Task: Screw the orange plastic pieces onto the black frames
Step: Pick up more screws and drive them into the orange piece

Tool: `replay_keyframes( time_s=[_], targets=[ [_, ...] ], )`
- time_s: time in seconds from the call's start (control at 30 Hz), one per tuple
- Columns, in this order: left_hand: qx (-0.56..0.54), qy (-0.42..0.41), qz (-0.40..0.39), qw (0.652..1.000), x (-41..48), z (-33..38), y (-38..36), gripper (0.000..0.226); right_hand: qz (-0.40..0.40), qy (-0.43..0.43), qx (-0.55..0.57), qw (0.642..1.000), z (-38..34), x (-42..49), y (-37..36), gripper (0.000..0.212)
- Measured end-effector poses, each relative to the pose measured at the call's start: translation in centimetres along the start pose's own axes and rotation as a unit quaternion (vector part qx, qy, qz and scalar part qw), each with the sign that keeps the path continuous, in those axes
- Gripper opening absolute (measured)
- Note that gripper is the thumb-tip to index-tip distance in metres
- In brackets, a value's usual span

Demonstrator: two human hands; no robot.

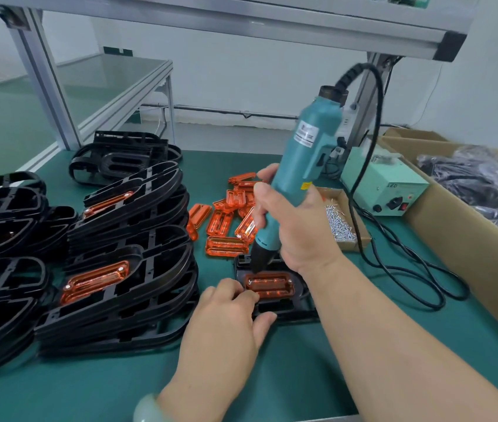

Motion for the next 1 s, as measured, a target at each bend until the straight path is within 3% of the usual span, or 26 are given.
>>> replay_keyframes(
  time_s=[0.1,0.33,0.53,0.8,1.0],
  targets=[
    [-0.001,-0.006,0.004,1.000,0.10,-0.01,-0.02,0.036,-0.038,-0.003,-0.003,0.999,0.18,0.06,-0.42,0.012],
    [-0.001,-0.018,0.003,1.000,0.14,0.07,-0.14,0.033,-0.018,-0.007,-0.014,1.000,0.17,-0.10,-0.25,0.008],
    [-0.007,-0.014,-0.002,1.000,0.15,0.03,-0.20,0.032,-0.034,0.007,-0.029,0.999,0.01,-0.64,-0.52,0.027],
    [0.002,-0.017,-0.002,1.000,0.22,0.15,-0.11,0.031,-0.023,0.005,-0.035,0.999,0.16,-0.58,-0.56,0.009],
    [0.001,-0.013,-0.008,1.000,0.21,0.12,-0.15,0.031,-0.046,0.004,-0.042,0.998,0.23,-0.54,-0.59,0.019]
  ],
)
Point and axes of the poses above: each hand's wrist, its own x-axis towards the middle knuckle, its own y-axis out of the back of the hand, z = x × y, the point moved 2 cm from there along x, towards the middle knuckle, and after that the axes turned 3 degrees about -z, right-handed, at the moved point
